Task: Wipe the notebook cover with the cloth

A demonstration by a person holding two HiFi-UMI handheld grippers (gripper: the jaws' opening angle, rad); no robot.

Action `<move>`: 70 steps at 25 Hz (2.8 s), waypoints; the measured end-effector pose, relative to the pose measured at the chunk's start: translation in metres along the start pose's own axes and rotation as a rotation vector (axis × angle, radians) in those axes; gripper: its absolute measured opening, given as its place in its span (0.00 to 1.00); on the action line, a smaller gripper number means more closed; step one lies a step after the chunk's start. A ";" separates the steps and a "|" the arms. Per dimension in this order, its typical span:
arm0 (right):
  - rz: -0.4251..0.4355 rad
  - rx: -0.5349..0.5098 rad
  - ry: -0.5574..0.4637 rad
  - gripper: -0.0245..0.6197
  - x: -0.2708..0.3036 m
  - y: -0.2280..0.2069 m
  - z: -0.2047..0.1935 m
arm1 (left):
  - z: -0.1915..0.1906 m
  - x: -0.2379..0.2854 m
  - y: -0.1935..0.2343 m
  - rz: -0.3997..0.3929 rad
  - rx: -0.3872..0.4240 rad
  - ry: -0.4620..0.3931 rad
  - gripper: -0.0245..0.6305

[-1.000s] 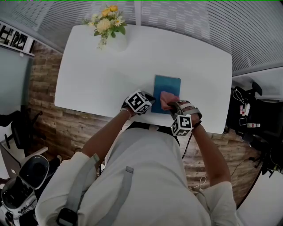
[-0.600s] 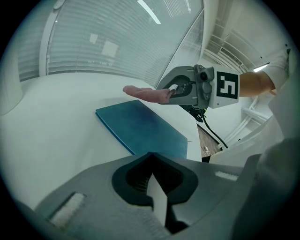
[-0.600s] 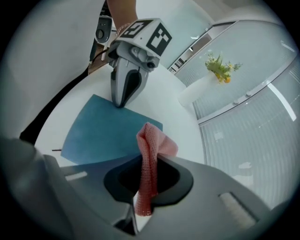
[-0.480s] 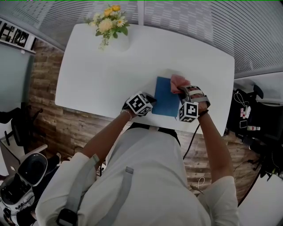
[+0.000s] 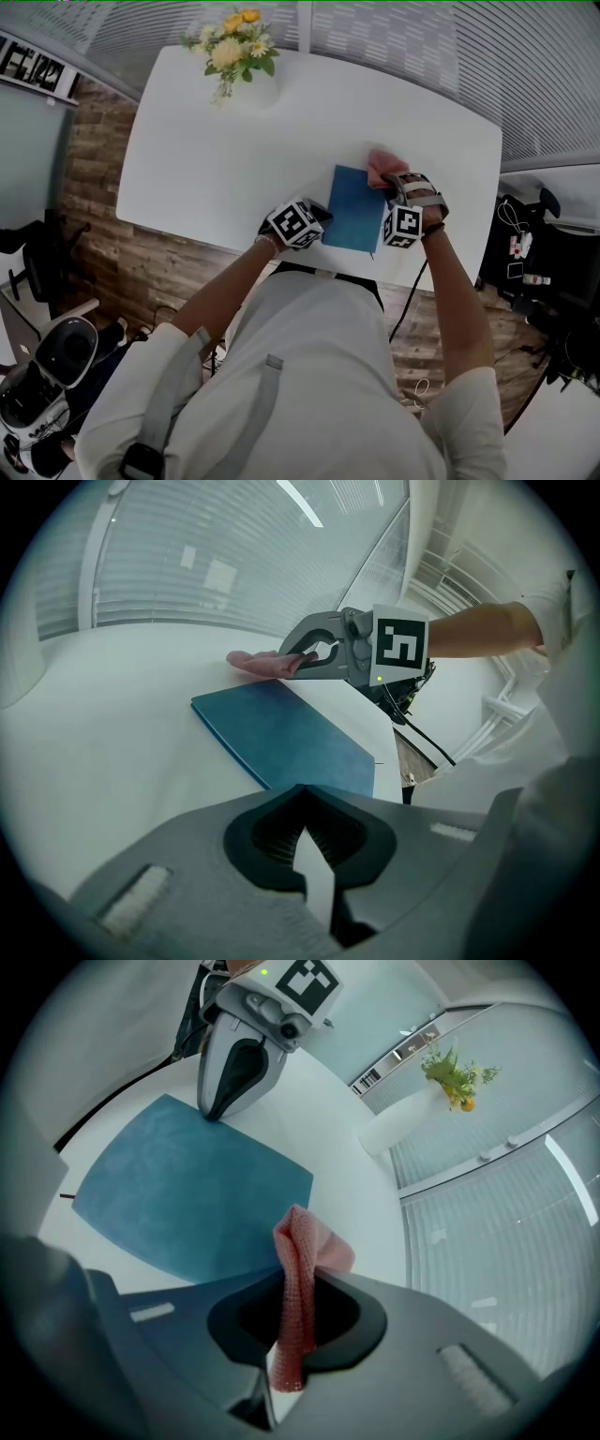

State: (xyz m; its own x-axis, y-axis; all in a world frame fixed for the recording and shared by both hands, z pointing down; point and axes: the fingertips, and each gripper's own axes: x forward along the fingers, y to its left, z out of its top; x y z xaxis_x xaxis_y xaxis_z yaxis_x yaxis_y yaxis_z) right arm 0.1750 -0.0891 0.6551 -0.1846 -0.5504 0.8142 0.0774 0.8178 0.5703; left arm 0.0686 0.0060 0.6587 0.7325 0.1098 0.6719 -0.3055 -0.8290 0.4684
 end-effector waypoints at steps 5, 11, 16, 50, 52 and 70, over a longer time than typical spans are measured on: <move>0.056 -0.016 0.001 0.08 0.007 0.012 0.001 | 0.001 -0.001 -0.002 -0.005 -0.005 0.001 0.04; 0.087 0.022 0.009 0.05 0.015 0.018 -0.004 | 0.000 -0.001 0.000 -0.005 -0.006 0.003 0.04; 0.099 0.032 0.004 0.05 0.013 0.021 -0.003 | 0.000 0.000 -0.001 -0.004 -0.008 0.002 0.04; 0.160 0.069 -0.041 0.05 -0.005 0.042 0.014 | -0.001 0.000 0.002 -0.005 -0.007 0.003 0.04; 0.163 0.071 -0.044 0.05 -0.006 0.043 0.015 | -0.001 0.000 0.002 -0.004 -0.006 0.003 0.04; 0.169 0.091 -0.051 0.05 -0.010 0.053 0.016 | -0.001 0.000 0.001 -0.004 -0.006 0.002 0.04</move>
State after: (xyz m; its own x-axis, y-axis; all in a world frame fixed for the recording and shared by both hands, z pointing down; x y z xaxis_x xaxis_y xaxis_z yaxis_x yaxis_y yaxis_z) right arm 0.1653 -0.0369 0.6753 -0.2262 -0.3966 0.8897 0.0226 0.9110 0.4118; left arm 0.0676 0.0053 0.6597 0.7322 0.1142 0.6714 -0.3064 -0.8253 0.4744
